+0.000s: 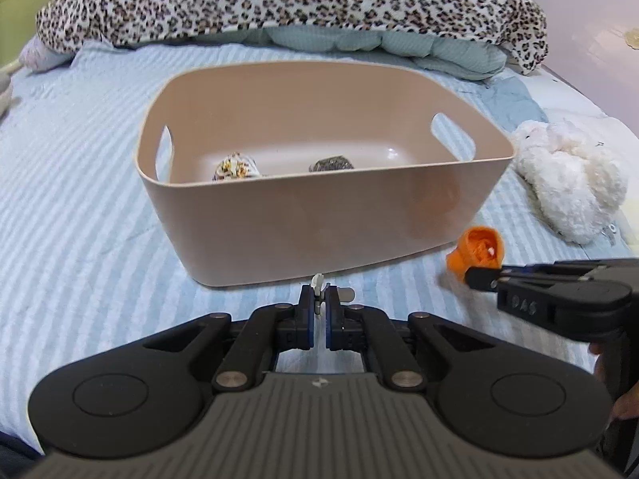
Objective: Organize objects
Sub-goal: 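Lower both items into the basket and open both tools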
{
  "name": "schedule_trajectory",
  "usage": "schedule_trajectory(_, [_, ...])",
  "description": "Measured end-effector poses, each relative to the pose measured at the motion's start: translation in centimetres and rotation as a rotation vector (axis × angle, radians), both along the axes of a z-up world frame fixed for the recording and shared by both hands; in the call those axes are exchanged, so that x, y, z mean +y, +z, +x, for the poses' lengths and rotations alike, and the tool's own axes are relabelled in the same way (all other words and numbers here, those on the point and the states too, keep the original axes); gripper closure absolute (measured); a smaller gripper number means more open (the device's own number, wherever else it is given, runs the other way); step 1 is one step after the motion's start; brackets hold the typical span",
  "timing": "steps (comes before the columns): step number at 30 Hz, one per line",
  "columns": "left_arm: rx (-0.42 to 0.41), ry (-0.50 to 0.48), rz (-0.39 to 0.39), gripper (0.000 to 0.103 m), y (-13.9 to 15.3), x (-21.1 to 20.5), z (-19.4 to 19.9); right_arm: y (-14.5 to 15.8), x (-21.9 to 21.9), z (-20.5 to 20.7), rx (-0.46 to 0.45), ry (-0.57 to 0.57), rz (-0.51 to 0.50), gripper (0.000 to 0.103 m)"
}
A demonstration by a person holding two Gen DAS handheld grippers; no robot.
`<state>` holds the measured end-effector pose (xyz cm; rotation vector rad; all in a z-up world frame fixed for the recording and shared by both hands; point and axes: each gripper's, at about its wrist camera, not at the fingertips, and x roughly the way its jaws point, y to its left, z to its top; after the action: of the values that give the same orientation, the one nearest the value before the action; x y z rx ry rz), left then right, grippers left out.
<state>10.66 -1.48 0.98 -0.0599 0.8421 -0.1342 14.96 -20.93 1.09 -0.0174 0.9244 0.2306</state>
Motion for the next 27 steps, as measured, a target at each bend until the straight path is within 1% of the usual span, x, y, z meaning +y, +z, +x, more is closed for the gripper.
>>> schedule_trajectory(4, [-0.031,-0.008,-0.005,0.098,1.5,0.3,-1.3,2.2,-0.2,-1.4,-0.04,-0.003,0.029,0.095])
schedule_trajectory(9, [-0.097,-0.015,-0.016,0.098,4.1,0.8,-3.0,5.1,-0.4,-3.6,-0.102,0.002,0.071,0.095])
schedule_trajectory(14, [-0.172,-0.027,-0.005,0.098,6.8,1.0,-3.7,8.5,-0.9,-3.9,-0.17,0.01,0.107,0.095])
schedule_trajectory(17, [-0.204,-0.027,-0.009,0.098,8.2,1.1,-3.4,10.3,-0.8,-3.5,-0.215,0.016,0.12,0.095])
schedule_trajectory(21, [-0.258,-0.009,0.012,0.098,9.5,1.3,-2.2,11.5,-0.6,-1.9,-0.248,0.018,0.121,0.095])
schedule_trajectory(27, [-0.28,0.02,0.052,0.098,9.9,1.1,0.8,12.2,0.2,0.5,-0.274,0.02,0.12,0.095])
